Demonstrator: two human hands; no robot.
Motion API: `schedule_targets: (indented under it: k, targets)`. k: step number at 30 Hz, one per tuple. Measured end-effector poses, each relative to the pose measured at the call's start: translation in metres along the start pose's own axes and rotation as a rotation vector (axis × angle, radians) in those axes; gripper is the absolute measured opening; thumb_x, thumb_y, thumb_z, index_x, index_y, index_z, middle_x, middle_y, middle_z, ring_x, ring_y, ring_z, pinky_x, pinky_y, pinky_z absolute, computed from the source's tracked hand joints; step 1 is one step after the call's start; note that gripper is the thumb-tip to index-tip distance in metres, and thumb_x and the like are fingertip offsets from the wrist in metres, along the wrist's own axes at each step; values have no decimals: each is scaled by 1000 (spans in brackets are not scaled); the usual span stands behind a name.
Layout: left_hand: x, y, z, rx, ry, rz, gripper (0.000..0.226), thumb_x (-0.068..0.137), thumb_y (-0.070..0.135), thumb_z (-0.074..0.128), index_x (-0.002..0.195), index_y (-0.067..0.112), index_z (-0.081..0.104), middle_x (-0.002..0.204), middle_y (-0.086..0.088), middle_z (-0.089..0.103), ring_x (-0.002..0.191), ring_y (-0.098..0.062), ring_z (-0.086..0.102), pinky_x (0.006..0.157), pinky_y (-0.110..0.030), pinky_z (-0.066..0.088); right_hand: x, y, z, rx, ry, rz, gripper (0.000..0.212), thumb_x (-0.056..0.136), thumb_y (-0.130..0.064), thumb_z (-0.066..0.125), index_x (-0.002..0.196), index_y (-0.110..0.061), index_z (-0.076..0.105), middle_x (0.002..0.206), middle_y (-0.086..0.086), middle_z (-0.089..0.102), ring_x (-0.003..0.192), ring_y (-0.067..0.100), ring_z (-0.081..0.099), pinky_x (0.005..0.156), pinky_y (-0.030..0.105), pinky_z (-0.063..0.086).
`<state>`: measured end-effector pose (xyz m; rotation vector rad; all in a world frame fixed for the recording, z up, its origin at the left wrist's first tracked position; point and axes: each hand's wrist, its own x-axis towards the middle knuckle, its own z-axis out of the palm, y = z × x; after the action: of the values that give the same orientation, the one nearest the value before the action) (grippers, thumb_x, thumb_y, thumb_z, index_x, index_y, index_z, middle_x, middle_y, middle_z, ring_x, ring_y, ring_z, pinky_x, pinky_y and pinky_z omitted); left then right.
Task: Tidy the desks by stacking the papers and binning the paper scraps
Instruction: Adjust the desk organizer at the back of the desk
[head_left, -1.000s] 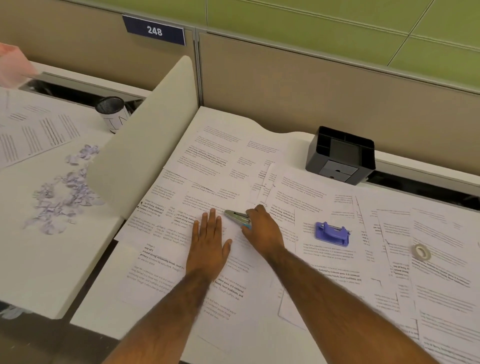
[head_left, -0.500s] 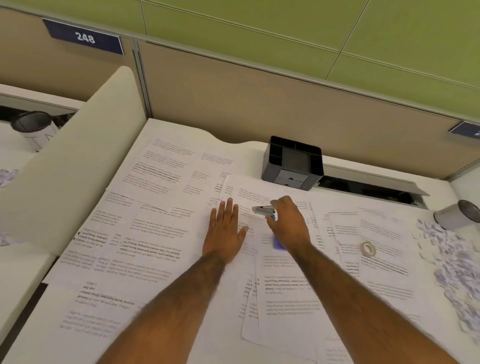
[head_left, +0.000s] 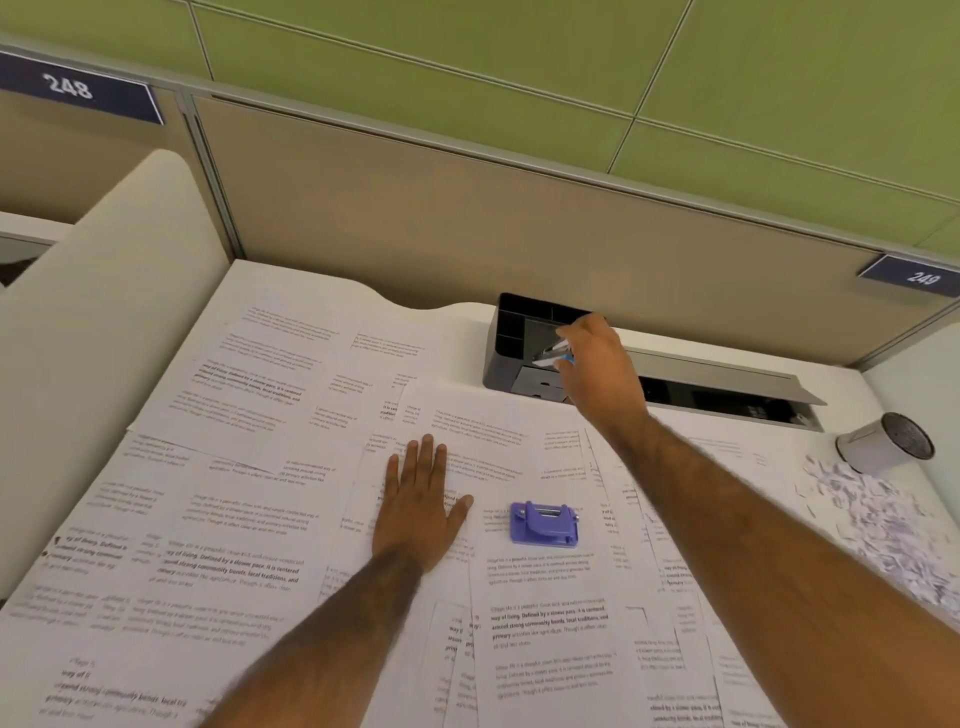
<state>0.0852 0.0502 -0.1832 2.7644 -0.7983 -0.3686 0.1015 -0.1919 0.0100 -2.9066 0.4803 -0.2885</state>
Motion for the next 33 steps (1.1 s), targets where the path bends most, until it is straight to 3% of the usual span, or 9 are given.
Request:
schedule_targets:
  k: [5, 9, 17, 21, 24, 33]
  targets:
    - [1, -1, 4, 21, 30, 7, 85, 96, 70, 7, 160, 19, -17, 166, -4, -26, 154, -24, -23, 124, -45, -11, 37, -10, 2, 24, 27, -10, 40, 93, -9, 66, 133, -6, 61, 130, 8, 54, 111, 25, 58, 93, 32, 49]
    - [0, -1, 5, 25, 42, 10, 83, 99, 68, 12, 160, 19, -16, 167, -4, -25, 154, -23, -22, 125, -46, -8, 55, -17, 16, -1, -38, -53, 30, 93, -6, 67, 123, -4, 66, 125, 11, 56, 108, 27, 59, 95, 38, 53]
    - [3, -1, 6, 36, 29, 5, 83, 98, 69, 8, 159, 20, -20, 166, -3, -28, 154, -23, -23, 127, -48, -2, 73, -20, 43, -82, -196, -94, 31, 95, -6, 63, 126, -6, 65, 127, 13, 55, 109, 27, 58, 95, 42, 54]
    - [3, -1, 6, 37, 13, 5, 86, 91, 72, -9, 158, 20, -22, 166, -4, -29, 154, -25, -23, 127, -49, -2, 82, -19, 53, -95, -278, -61, 34, 94, -3, 63, 128, -7, 63, 126, 13, 54, 106, 29, 60, 92, 44, 56]
    - [3, -1, 6, 35, 12, 3, 86, 90, 72, -10, 158, 21, -23, 166, -3, -30, 154, -25, -25, 127, -50, -2, 85, -21, 59, -95, -323, -69, 41, 92, -1, 63, 132, -8, 61, 126, 14, 55, 106, 31, 63, 91, 45, 56]
    - [3, -2, 6, 12, 14, -1, 88, 88, 73, -13, 158, 22, -24, 166, -2, -31, 154, -23, -24, 127, -49, -1, 81, -25, 66, -158, -332, -112, 35, 92, -5, 55, 127, -9, 61, 117, 13, 65, 103, 31, 62, 88, 43, 55]
